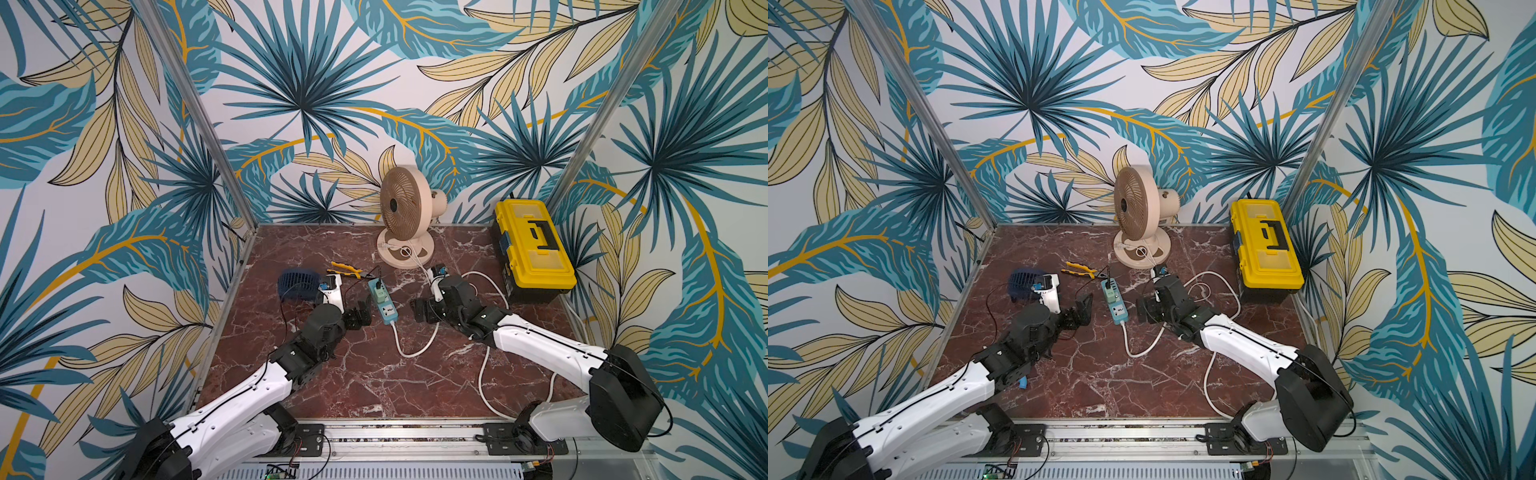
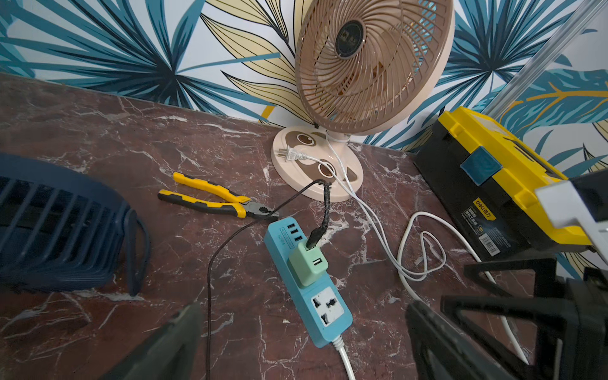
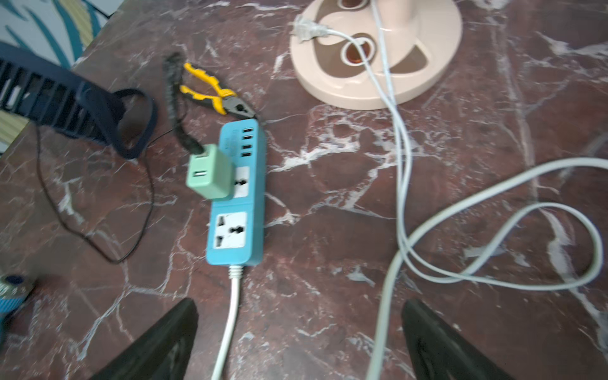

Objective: Plug the desk fan into the power strip
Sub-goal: Pick up the plug from the center of the board.

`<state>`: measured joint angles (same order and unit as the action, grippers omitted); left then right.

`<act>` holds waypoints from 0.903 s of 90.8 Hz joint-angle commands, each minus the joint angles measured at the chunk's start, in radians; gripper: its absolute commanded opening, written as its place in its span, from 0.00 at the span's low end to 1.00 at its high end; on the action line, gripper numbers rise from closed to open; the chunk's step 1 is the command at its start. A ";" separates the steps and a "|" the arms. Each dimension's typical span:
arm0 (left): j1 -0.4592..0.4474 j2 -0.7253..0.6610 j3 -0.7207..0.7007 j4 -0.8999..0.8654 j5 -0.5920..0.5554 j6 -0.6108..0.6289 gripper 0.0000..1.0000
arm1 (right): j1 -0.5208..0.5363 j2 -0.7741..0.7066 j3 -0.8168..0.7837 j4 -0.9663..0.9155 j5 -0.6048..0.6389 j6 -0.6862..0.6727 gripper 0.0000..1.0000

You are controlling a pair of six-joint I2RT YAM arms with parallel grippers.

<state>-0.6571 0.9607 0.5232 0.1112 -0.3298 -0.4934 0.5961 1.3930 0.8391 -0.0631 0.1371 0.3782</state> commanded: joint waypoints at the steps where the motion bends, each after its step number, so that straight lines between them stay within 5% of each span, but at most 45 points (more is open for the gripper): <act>1: 0.005 0.017 0.003 0.044 -0.014 0.031 1.00 | -0.075 -0.049 -0.097 0.124 -0.015 0.061 0.99; 26: 0.005 0.057 0.024 0.026 -0.111 0.096 1.00 | -0.118 -0.096 -0.204 0.238 -0.073 -0.001 0.99; 45: 0.006 -0.012 0.017 -0.010 -0.205 0.120 1.00 | -0.122 -0.039 -0.212 0.288 -0.139 -0.051 0.83; 82: 0.007 -0.044 0.011 -0.026 -0.224 0.112 1.00 | -0.157 0.277 0.110 0.214 -0.193 -0.103 0.55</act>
<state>-0.6529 0.9310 0.5236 0.1001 -0.5426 -0.3897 0.4480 1.6001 0.8524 0.1696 -0.0582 0.3134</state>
